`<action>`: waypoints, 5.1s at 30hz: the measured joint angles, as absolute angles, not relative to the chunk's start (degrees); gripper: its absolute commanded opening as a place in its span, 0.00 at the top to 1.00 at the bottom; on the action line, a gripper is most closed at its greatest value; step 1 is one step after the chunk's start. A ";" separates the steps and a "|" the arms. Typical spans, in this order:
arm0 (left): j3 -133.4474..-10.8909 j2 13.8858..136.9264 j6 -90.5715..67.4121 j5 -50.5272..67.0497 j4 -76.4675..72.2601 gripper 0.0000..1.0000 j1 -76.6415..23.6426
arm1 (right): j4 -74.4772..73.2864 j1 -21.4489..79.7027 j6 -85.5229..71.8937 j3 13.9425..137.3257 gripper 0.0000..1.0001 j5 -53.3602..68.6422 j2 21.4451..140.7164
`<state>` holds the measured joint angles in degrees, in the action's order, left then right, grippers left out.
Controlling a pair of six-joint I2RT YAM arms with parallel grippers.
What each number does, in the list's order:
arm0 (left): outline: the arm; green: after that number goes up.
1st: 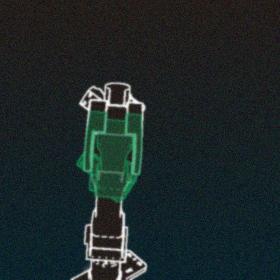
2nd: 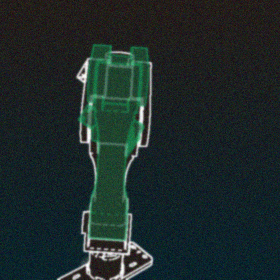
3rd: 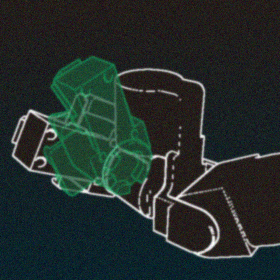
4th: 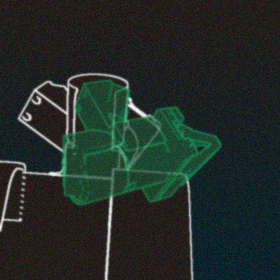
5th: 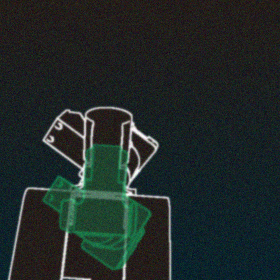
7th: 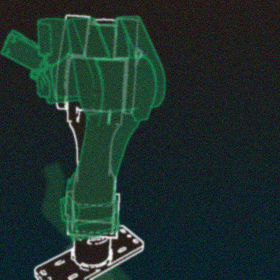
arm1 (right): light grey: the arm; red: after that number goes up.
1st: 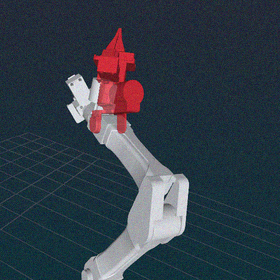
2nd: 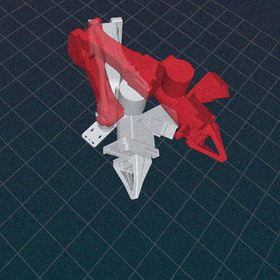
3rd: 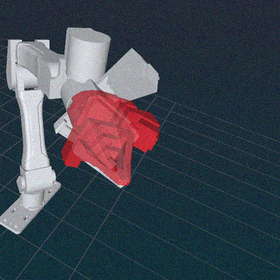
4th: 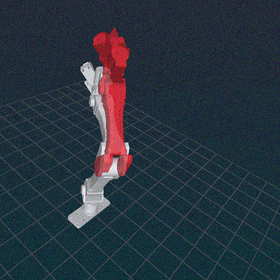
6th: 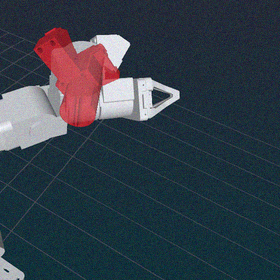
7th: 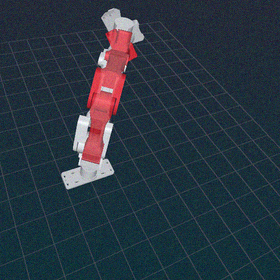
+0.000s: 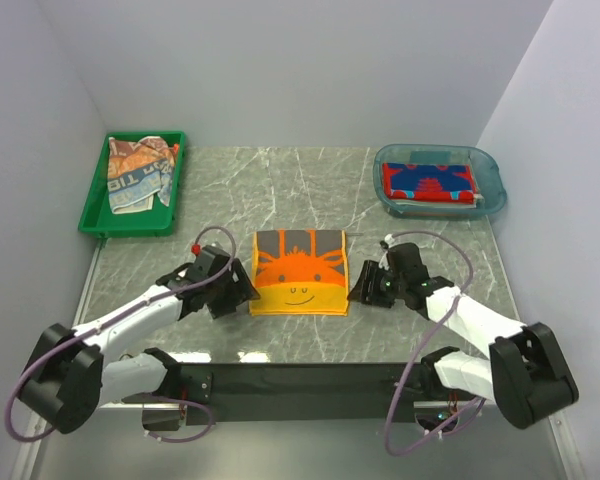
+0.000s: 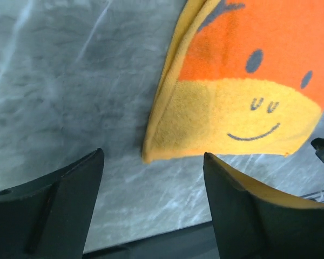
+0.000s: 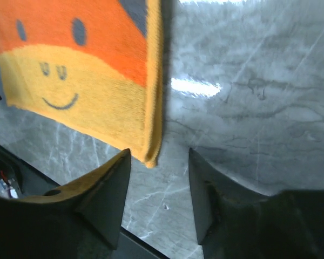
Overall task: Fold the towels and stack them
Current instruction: Fold the towel
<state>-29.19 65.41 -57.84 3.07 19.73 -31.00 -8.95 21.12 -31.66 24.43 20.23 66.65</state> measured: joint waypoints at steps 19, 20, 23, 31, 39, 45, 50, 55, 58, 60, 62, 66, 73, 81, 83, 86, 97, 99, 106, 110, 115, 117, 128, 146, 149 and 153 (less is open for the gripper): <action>-51.09 94.32 -56.49 6.61 -3.51 0.64 -23.97 | 28.01 21.08 -44.16 47.22 0.24 22.72 94.24; -50.92 95.33 -56.51 7.07 -4.84 0.66 -23.68 | 30.33 21.08 -45.01 47.51 0.24 22.83 96.66; -49.10 97.95 -56.69 8.78 -10.46 0.69 -22.37 | 36.16 21.04 -46.98 47.90 0.24 22.87 103.26; -41.17 102.19 -58.30 11.68 -24.80 0.70 -19.55 | 48.88 19.22 -53.25 47.07 0.25 22.65 115.11; -36.95 102.17 -59.22 12.86 -32.32 0.67 -18.17 | 55.44 15.99 -56.97 43.88 0.25 21.43 115.74; -36.95 100.71 -59.02 12.99 -30.35 0.64 -17.98 | 53.52 15.20 -55.51 43.83 0.25 21.69 113.89; -36.64 97.14 -58.57 12.32 -25.56 0.60 -17.87 | 49.60 15.14 -53.36 43.83 0.25 23.31 108.05; -35.62 90.08 -57.78 11.46 -21.10 0.60 -17.93 | 48.51 15.55 -51.96 43.35 0.30 26.46 101.30; -34.83 86.00 -57.67 10.72 -19.97 0.63 -18.13 | 48.71 16.51 -51.22 40.10 0.33 27.79 97.73; -34.02 84.20 -57.63 10.52 -19.86 0.65 -18.65 | 48.84 17.63 -50.94 36.99 0.34 28.38 96.23; -33.04 83.99 -57.67 10.41 -19.92 0.66 -19.40 | 49.34 18.68 -50.83 33.08 0.35 28.77 95.68; -29.02 86.08 -57.91 10.24 -20.58 0.69 -20.93 | 50.43 19.57 -51.18 25.54 0.36 29.58 96.33; -24.99 87.22 -59.92 10.44 -24.69 0.70 -21.58 | 55.05 19.57 -52.14 18.59 0.37 30.26 97.17; -18.85 77.49 -61.30 9.04 -20.43 0.50 -22.11 | 58.83 19.57 -54.35 10.74 0.37 31.66 92.92; -18.87 73.97 -60.71 8.36 -16.93 0.39 -22.33 | 55.83 19.57 -53.41 10.81 0.37 32.62 90.94; -21.76 70.59 -58.06 5.93 -9.21 0.20 -22.33 | 46.26 19.59 -49.06 13.19 0.37 32.91 86.65; -48.49 77.93 -46.28 -1.23 11.73 0.36 -19.75 | 0.95 19.73 -19.11 49.69 0.42 22.61 82.02; -53.39 83.22 -44.10 -0.91 13.93 0.36 -19.25 | -3.14 19.73 -14.48 56.25 0.43 21.85 86.02; -64.27 97.47 -33.08 1.26 23.55 0.34 -18.90 | -16.45 19.73 1.26 72.90 0.43 20.73 101.49; -65.28 98.32 -27.55 1.87 26.44 0.32 -18.76 | -23.46 19.73 8.49 80.27 0.43 21.26 108.49; -65.21 98.30 -23.24 2.70 26.83 0.28 -18.68 | -29.54 19.77 14.96 86.67 0.49 22.48 115.18; -64.95 98.28 -22.44 2.70 26.81 0.26 -18.68 | -31.55 19.97 16.60 87.81 0.51 22.50 116.73; -64.84 97.23 -20.64 1.02 27.31 0.13 -18.61 | -39.05 22.22 22.00 93.12 0.52 23.38 122.58; -64.84 95.61 -20.64 -0.91 27.27 0.14 -18.59 | -42.22 24.64 24.12 98.28 0.64 19.66 126.21; -64.84 95.64 -20.58 -0.73 27.27 0.17 -18.59 | -42.81 24.88 24.77 98.72 0.76 19.05 126.54; -64.93 96.71 -20.36 0.27 27.20 0.18 -18.57 | -43.33 25.10 25.32 98.72 0.94 18.94 126.61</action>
